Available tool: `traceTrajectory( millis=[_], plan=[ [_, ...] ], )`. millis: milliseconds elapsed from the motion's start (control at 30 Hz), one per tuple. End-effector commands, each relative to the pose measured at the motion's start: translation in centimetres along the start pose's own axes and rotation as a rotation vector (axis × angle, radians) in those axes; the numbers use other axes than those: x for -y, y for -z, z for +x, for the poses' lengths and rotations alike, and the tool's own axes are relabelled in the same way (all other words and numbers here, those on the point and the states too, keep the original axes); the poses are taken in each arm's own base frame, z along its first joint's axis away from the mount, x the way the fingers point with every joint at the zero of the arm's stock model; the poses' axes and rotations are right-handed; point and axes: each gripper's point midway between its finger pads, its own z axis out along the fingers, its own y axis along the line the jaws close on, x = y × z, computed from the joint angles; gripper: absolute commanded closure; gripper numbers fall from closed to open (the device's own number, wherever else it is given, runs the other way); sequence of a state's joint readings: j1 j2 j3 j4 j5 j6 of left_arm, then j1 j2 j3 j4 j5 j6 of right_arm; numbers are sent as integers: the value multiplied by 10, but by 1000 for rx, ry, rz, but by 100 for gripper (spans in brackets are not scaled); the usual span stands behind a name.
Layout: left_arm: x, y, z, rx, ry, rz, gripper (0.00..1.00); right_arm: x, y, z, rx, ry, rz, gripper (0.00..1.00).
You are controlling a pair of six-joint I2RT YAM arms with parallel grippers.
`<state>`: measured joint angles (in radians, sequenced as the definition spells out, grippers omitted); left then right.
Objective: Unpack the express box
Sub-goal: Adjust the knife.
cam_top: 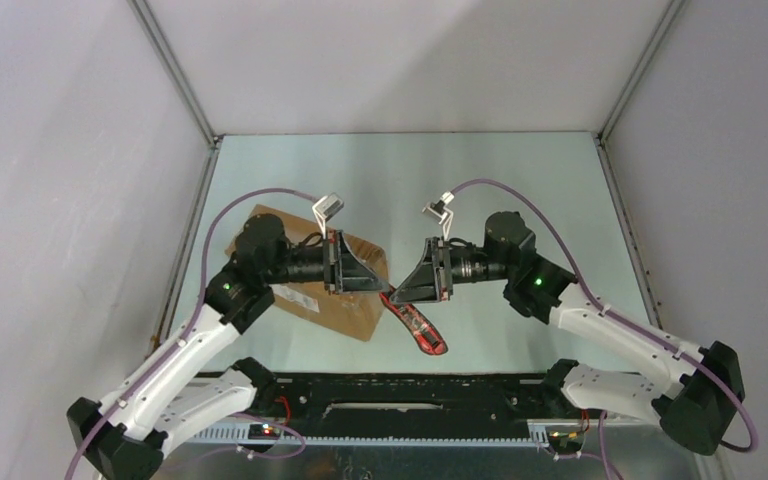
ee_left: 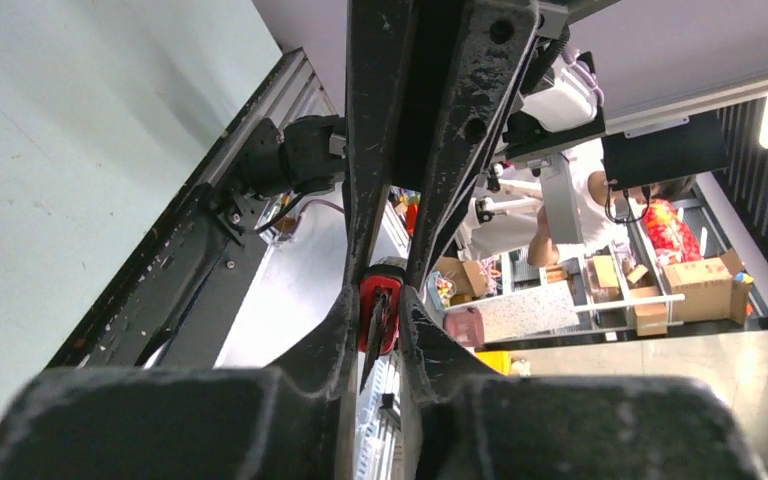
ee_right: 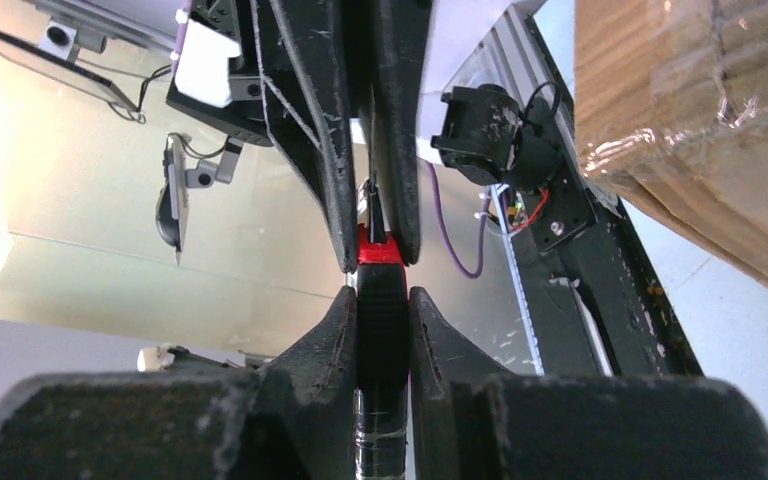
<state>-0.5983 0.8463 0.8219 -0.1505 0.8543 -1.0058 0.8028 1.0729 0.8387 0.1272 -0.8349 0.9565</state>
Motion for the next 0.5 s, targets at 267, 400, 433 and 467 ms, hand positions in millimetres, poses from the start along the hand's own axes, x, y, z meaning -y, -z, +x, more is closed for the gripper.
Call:
traceTrajectory(
  millis=[267, 400, 433, 467],
  plan=[
    [-13, 9, -44, 302, 177, 36, 100, 2, 19, -48, 260, -21, 74, 19],
    [-14, 19, -58, 413, 194, 45, 100, 14, 26, -48, 337, -86, 86, 9],
    [-13, 21, -61, 433, 189, 38, 100, 16, 26, -48, 347, -103, 84, 9],
    [-13, 23, -64, 458, 187, 32, 100, 19, 25, -47, 351, -126, 85, 9]
  ],
)
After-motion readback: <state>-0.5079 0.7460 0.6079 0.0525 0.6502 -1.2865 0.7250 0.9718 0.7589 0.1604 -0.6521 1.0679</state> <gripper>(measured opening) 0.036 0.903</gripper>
